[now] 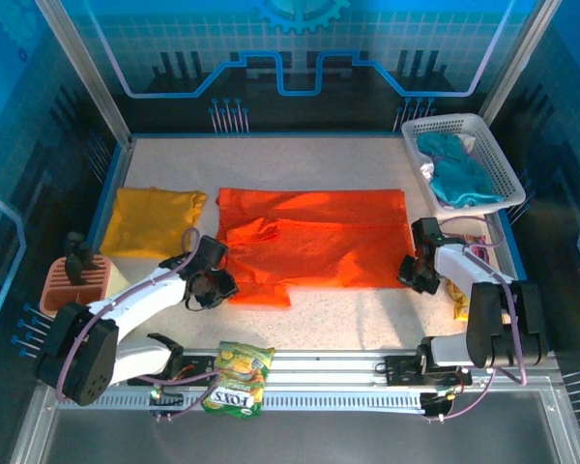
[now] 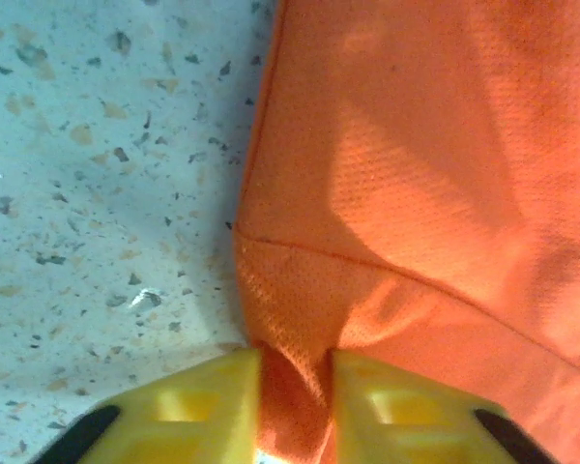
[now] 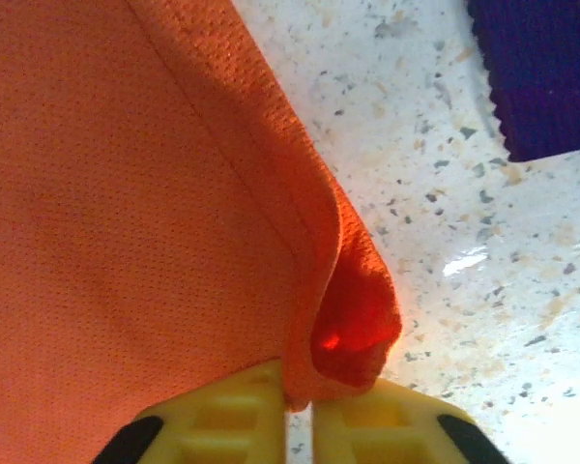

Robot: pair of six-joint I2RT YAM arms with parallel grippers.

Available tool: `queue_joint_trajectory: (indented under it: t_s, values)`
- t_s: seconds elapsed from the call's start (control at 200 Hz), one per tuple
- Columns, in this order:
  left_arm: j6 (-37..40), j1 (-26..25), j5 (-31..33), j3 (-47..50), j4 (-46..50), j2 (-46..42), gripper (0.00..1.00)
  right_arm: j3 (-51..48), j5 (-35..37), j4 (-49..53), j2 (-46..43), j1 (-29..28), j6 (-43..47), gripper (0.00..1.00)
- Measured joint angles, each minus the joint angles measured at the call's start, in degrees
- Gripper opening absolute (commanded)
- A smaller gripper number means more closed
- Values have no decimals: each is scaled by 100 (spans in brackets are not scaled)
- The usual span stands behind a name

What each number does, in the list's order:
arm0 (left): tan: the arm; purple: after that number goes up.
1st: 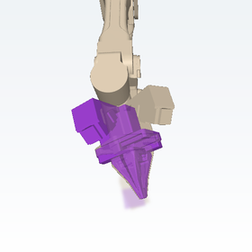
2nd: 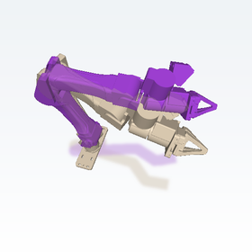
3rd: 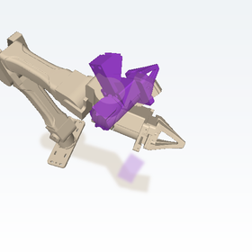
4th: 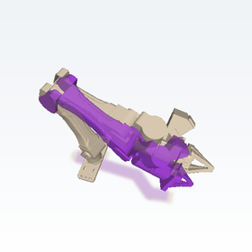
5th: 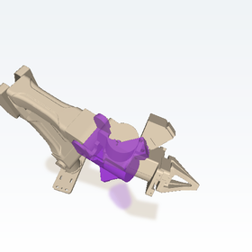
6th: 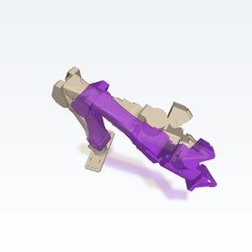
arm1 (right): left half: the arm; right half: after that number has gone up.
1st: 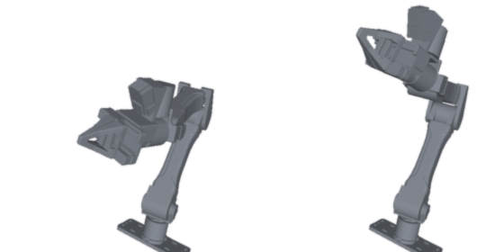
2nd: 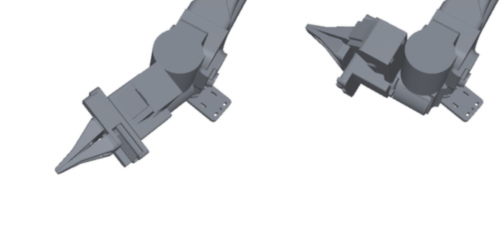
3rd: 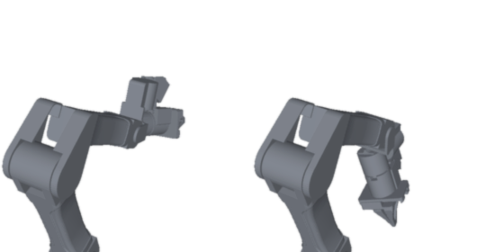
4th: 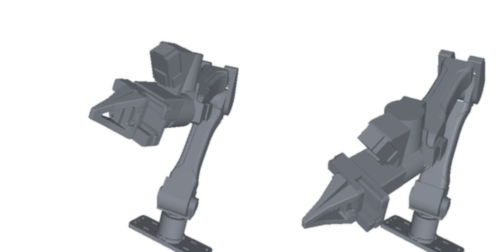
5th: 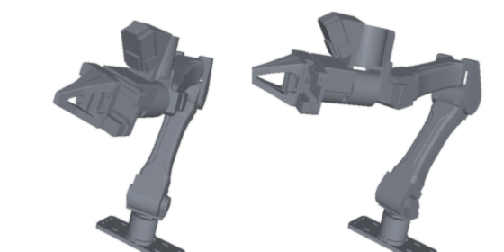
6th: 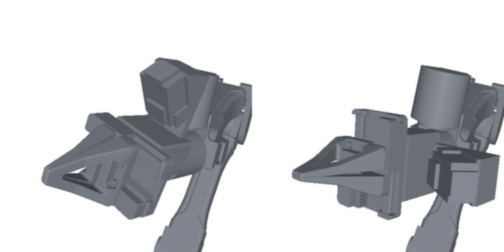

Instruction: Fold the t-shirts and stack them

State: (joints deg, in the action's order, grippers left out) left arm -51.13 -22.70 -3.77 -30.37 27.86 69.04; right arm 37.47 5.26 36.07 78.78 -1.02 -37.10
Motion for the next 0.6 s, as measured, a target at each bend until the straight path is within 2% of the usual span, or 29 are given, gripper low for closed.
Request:
queue_joint_trajectory:
  t_s: [0.085,0.11,0.165,0.595]
  values:
    - [46,0,-7,-37,-35,0,6,48,-39,-11,61,9,0,7]
    - [20,0,-9,-37,-37,0,5,59,-72,-42,79,9,0,2]
    - [0,-11,-9,-35,-33,0,0,87,-146,-131,116,9,22,0]
    - [-17,-52,-131,-205,280,-363,0,87,-551,-702,214,9,2,0]
